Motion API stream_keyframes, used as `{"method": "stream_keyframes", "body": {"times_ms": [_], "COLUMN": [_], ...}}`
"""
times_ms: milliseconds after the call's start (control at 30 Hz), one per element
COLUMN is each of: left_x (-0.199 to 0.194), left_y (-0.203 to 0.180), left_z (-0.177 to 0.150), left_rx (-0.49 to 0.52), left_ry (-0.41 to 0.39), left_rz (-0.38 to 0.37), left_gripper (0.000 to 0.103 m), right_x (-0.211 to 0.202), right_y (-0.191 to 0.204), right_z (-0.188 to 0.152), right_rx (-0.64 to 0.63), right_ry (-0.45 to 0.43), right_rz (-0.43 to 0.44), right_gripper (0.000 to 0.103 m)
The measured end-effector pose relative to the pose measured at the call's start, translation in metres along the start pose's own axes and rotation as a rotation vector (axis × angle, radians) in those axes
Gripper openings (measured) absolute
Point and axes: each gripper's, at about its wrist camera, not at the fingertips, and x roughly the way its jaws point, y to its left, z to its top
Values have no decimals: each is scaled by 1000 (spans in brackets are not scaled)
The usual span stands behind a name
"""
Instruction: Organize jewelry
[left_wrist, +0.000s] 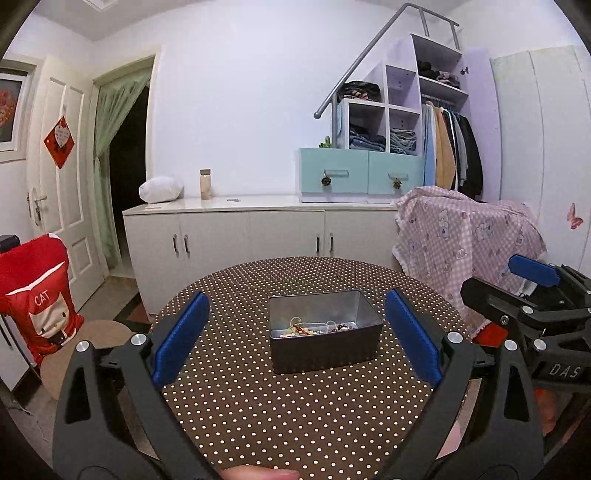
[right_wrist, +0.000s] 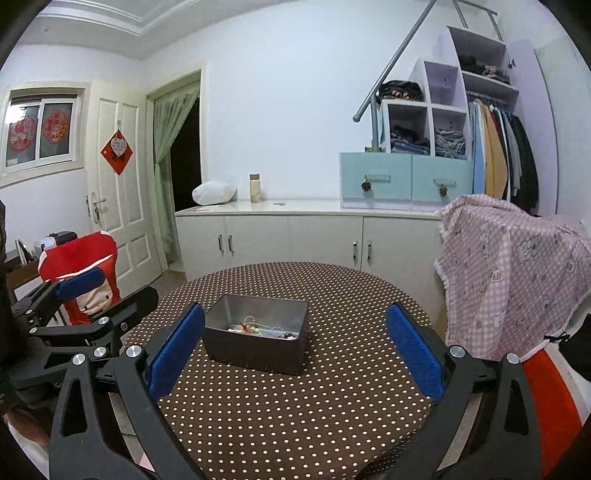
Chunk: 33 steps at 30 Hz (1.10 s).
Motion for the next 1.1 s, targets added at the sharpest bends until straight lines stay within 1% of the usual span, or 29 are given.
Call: {"method": "stream_keyframes", "body": {"times_ms": [233,900,1100], "left_x": [-5,-12,-12], "left_y": [-3,-1,-1], "left_z": [-2,-6,-9], "left_rx": [-5,-12,-16], "left_ry": [0,1,13], "left_rz": [4,12,13], "left_gripper": [94,95,95], "right_x": [-5,-9,-9], "right_y": [-2,-3,-2], "right_z": [-1,-4,-5], "right_rx": [-1,-1,-3], "right_ry": [-11,-7,-5], "right_rz": [-11,-13,-14], "right_gripper": [95,95,95]}}
